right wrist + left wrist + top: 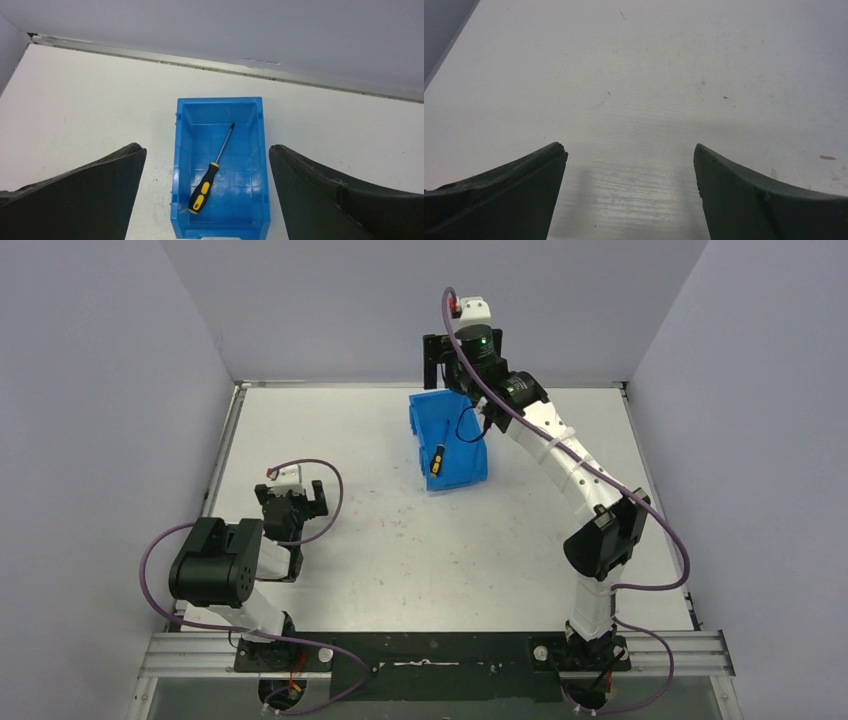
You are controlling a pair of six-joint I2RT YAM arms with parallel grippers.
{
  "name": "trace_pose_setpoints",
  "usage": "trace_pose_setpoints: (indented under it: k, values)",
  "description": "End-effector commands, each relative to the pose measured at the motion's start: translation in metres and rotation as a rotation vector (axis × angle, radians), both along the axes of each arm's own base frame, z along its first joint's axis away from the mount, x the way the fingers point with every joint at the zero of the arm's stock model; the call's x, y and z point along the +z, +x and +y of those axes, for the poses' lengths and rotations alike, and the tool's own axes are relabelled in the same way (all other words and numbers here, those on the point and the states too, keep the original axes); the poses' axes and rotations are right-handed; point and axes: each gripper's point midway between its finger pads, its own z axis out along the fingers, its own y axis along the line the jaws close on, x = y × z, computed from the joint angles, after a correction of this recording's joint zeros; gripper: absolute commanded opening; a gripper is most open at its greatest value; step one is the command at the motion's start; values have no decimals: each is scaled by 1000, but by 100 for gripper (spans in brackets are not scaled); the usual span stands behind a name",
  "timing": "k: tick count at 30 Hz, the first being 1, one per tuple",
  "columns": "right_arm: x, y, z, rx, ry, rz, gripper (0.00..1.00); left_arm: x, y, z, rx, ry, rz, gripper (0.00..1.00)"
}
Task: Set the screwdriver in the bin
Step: Reset both arms
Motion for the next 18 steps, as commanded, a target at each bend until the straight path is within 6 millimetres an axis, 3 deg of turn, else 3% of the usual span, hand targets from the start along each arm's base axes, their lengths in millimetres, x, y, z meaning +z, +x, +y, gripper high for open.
trace_pose_setpoints:
  k: [1, 6, 10, 18]
  values:
    - [42, -6, -10, -8, -14, -68, 100, 20, 10, -2, -6, 2, -74, 97]
    - [58, -8, -12, 3, -35, -96, 100, 20, 10, -1, -6, 2, -74, 97]
    - [58, -8, -18, -2, -63, -97, 100, 20, 10, -2, -6, 2, -74, 97]
    - [51, -5, -54, -19, -117, -63, 100, 20, 10, -2, -6, 1, -75, 97]
